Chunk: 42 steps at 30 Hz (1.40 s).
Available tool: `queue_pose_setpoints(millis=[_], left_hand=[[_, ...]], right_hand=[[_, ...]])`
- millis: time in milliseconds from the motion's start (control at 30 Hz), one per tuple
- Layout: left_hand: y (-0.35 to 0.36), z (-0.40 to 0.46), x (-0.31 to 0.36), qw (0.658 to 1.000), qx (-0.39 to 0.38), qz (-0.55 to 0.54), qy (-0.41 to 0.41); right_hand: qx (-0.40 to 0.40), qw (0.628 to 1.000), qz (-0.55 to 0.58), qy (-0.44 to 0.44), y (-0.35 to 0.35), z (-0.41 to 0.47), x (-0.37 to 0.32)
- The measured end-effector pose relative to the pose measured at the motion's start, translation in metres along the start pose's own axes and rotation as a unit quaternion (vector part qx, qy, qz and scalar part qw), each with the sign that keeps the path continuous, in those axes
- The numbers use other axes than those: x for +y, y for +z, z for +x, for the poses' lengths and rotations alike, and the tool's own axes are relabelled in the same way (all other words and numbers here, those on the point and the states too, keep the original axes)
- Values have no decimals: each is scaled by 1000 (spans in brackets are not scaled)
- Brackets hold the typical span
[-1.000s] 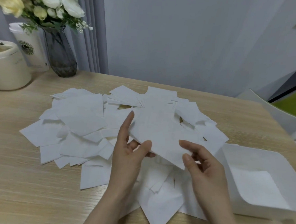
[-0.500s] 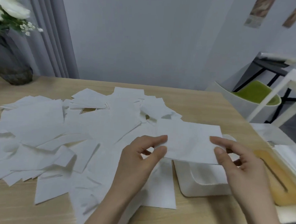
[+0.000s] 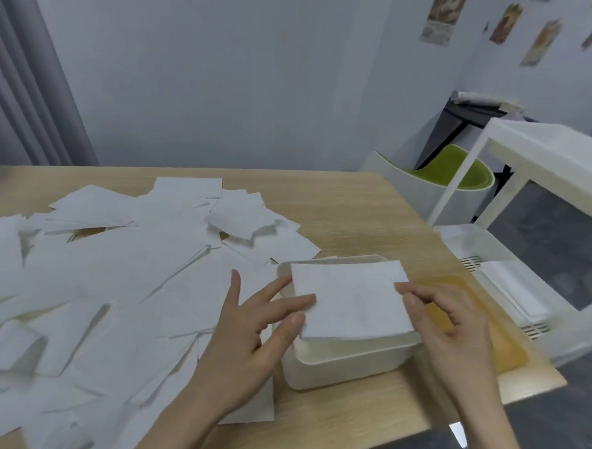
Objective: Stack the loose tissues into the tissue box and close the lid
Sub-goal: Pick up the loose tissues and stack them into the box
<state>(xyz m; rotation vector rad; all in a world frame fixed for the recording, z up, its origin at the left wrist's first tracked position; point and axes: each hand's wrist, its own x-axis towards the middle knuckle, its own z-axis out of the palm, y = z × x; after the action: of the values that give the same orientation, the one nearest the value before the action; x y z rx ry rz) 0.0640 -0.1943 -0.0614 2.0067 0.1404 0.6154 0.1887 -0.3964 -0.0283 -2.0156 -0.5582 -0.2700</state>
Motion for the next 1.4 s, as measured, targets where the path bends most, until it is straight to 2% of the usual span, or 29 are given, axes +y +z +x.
queue_pose_setpoints(millis=[200,467,567,733,833,1033,1233,1400], left_hand=[[0,5,-8,987,-4,134,92],[-2,18,-6,943,-54,275,178],[-3,21,-5,934,-72,291,193],[-3,22,-5,933,-82,293,191],[-4,24,-4,925,-98,316,185],[-11,32,10,889,-219,387,110],[-10,40,18,859,-289,414,88],[-10,41,19,866,-272,410,90]], right_hand=[[-51,993,-103,-34,-5,3,6],[-53,988,-126,-72,-5,7,21],[-47,985,-137,-90,-5,7,25],[-23,979,-153,-132,-4,6,25],[-16,979,-159,-126,-3,4,26],[-8,981,-144,-126,0,5,27],[-17,984,-138,-112,0,5,29],[-29,986,-131,-95,-2,4,27]])
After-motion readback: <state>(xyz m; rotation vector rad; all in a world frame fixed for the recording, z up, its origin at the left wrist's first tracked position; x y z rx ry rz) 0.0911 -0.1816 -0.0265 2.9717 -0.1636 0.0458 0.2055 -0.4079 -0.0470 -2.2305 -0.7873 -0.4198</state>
